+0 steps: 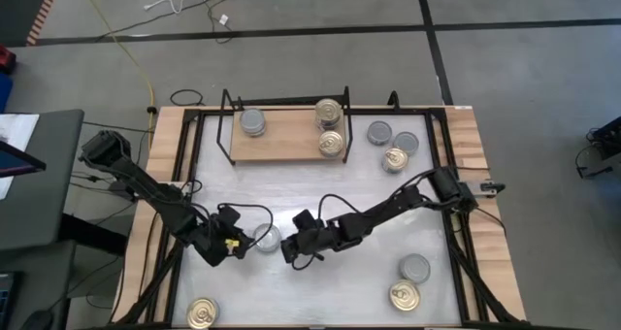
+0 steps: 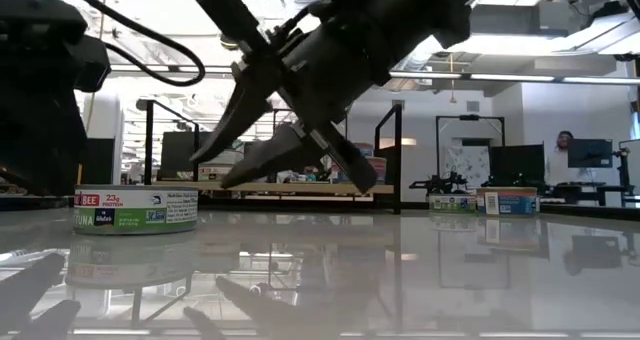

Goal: Stack canned seafood by type on shelf
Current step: Put the green tuna can on the shelf

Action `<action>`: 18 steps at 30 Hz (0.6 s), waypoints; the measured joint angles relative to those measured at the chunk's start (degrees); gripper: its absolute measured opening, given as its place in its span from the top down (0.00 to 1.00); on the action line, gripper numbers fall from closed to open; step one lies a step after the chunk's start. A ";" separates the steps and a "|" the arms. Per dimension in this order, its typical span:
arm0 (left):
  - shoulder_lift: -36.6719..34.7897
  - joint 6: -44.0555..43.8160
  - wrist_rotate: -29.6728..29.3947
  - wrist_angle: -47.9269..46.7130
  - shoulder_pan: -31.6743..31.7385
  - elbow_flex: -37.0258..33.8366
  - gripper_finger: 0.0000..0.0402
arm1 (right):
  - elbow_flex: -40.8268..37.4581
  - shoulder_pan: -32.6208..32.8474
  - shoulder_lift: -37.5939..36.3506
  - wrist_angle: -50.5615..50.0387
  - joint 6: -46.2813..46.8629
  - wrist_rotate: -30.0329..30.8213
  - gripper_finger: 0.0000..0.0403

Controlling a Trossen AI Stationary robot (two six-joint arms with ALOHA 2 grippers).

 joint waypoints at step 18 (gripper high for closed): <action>-0.06 -1.04 0.49 2.04 2.47 -0.68 0.36 | 0.02 -2.21 1.64 4.00 3.10 -0.39 0.67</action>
